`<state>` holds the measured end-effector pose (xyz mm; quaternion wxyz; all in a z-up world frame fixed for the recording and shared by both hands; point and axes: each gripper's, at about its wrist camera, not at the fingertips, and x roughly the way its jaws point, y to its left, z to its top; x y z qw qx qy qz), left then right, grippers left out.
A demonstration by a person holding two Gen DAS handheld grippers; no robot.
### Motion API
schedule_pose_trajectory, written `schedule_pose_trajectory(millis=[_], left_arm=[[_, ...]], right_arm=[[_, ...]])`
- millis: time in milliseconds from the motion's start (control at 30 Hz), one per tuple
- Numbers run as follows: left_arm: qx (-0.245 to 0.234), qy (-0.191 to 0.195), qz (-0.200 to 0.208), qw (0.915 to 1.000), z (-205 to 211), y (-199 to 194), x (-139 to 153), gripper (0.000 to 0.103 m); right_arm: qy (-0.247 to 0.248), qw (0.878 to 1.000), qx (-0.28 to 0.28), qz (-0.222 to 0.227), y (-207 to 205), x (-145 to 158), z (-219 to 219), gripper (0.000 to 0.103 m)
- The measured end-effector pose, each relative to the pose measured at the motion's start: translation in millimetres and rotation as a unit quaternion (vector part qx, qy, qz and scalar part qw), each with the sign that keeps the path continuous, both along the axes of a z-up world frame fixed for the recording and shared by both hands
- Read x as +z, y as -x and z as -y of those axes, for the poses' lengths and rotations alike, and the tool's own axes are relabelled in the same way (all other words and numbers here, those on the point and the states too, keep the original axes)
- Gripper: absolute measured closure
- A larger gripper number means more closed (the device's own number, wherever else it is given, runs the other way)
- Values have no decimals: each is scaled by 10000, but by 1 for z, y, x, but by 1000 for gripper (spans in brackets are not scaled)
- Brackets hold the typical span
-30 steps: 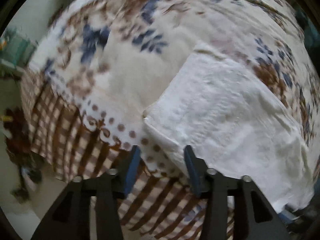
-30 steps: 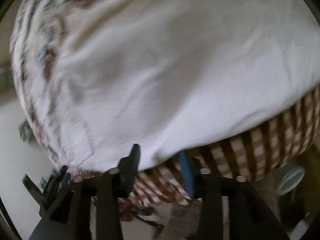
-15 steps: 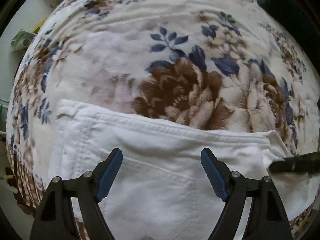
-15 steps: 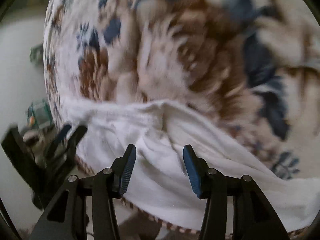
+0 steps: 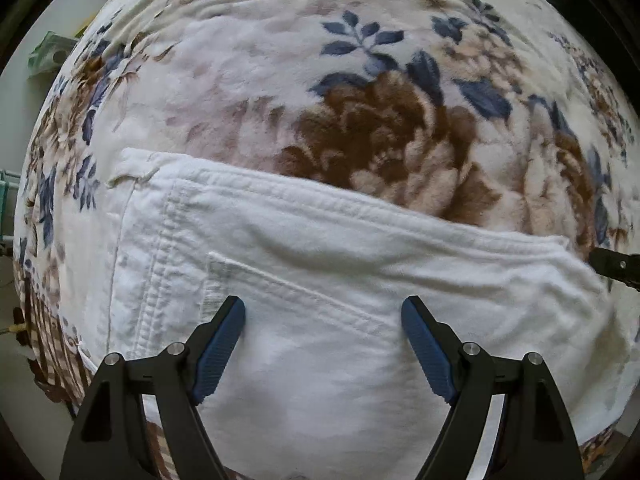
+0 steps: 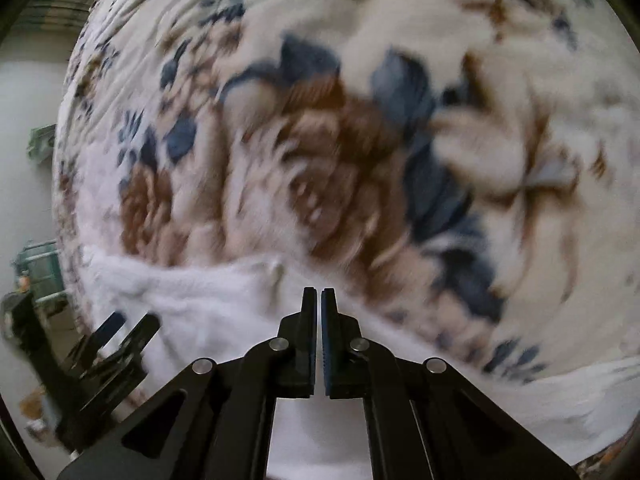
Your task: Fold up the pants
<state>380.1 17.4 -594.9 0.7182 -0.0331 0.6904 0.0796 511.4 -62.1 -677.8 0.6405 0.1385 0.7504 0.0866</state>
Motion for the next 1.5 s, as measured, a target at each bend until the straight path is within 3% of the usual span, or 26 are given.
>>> schedule_pose_trajectory(millis=[67,133,200,233,467,500,533,567,600,867,1033,1133,1233,1267,1300,1333,1433,1500], left_arm=[[-13,122,76,9999,6,-4,8,23],[-114,235,195,9995,17,-8,16,23],[-269,327,216,9989,30,-13,18,23],[-329,376,192,9986,38,-17,16,23],[-991,435,40,9941,91,-36,-2,23],[-1057,398,20,9936,98,-39,-5,23],[-1131,305,3,9931,104,-43,-9,23],[-1192,222,-6,9926,110,-48,-13,23],[-1258,142,-30,9919,114,-51,-19,23],[-1236,-7,-63,9923,118,-66,-36,17],[-1125,141,-129,9935,108,-79,-57,14],[-1137,102,-147,9933,110,-78,-55,14],[-1118,230,21,9935,109,-66,-26,15],[-1124,294,83,9932,109,-62,-17,15],[-1176,404,194,9921,112,-56,-5,15],[-1215,444,230,9913,115,-52,1,15],[-1409,632,126,9879,132,-32,17,10],[-1608,710,-40,9844,154,-12,17,9]], right_arm=[[-509,9983,-193,-199,-7,-1,10,98],[-851,9958,-274,-181,-8,12,24,85],[-844,9964,-74,3,-3,29,41,51],[-839,9964,135,-19,3,33,47,45],[32,9897,1387,-351,34,19,66,45],[118,9883,1484,-334,35,18,70,52],[257,9871,1557,-273,37,16,76,78],[362,9869,1551,-252,37,15,79,95],[479,9880,1446,-254,36,13,86,100],[733,9939,761,311,43,17,110,101],[609,9979,123,175,52,-1,128,101],[431,9988,-220,25,53,-8,148,101],[-85,9972,-742,-54,58,-2,166,88],[-265,9953,-936,-16,62,4,191,67],[-415,9920,-1186,88,65,13,209,33],[-557,9873,-1468,232,72,22,225,14],[-568,9695,-2307,598,110,51,279,13],[-435,9497,-3038,616,153,66,318,13]])
